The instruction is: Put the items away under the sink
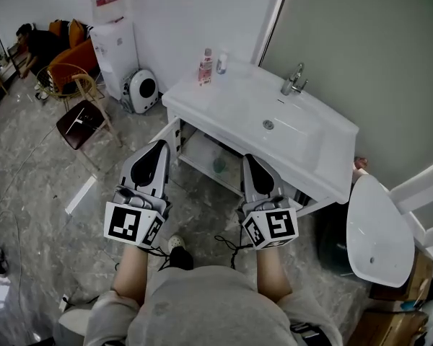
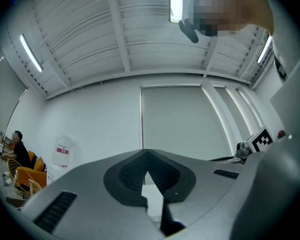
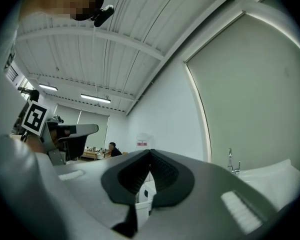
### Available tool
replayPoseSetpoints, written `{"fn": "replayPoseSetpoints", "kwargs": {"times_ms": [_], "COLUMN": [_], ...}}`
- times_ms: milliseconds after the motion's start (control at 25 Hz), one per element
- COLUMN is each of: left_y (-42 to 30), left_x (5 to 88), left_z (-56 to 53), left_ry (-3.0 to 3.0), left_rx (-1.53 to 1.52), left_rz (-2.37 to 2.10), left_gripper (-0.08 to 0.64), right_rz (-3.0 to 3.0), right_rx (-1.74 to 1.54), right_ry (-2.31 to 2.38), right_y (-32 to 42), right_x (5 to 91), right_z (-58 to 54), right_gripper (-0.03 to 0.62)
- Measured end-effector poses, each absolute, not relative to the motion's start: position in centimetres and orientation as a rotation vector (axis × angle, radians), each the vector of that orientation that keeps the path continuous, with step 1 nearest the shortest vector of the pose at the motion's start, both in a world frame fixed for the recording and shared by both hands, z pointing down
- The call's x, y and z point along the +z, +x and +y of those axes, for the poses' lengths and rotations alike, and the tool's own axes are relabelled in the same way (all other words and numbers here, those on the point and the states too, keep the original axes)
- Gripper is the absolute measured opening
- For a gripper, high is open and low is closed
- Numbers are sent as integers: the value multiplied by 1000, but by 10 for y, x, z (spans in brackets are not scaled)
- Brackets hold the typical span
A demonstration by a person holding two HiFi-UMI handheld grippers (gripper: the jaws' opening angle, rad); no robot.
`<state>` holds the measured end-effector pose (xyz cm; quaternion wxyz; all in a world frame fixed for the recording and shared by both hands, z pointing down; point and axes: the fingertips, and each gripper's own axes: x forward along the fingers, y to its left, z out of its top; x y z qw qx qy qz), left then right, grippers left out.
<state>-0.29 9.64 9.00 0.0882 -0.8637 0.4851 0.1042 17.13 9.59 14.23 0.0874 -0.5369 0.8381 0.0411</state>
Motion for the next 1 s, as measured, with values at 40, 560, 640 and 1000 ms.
{"fn": "replayPoseSetpoints", "kwargs": {"times_ms": [40,560,640,1000], "left_y": [-7,-62,-71,-89], "left_x": [88,86,85,100], "left_z": [85,-19,-30,-64], "left_ry": [-2573,-2615,-2613,-2655], "left_rx": [314,324,319,323], "left_rz": [1435,1364,1356,1364], "left_gripper": [8,8,8,8], "right_rz": [2491,2426,2422,2443], "right_rx": [125,122,125,118], "right_ry": [-1606,-1686,-1688,-1714], "right_y": [167,120,111,93], "right_x": [142,137,136,143], "right_z": [86,-14,-24,-53], "right_gripper": [11,11,11,11]}}
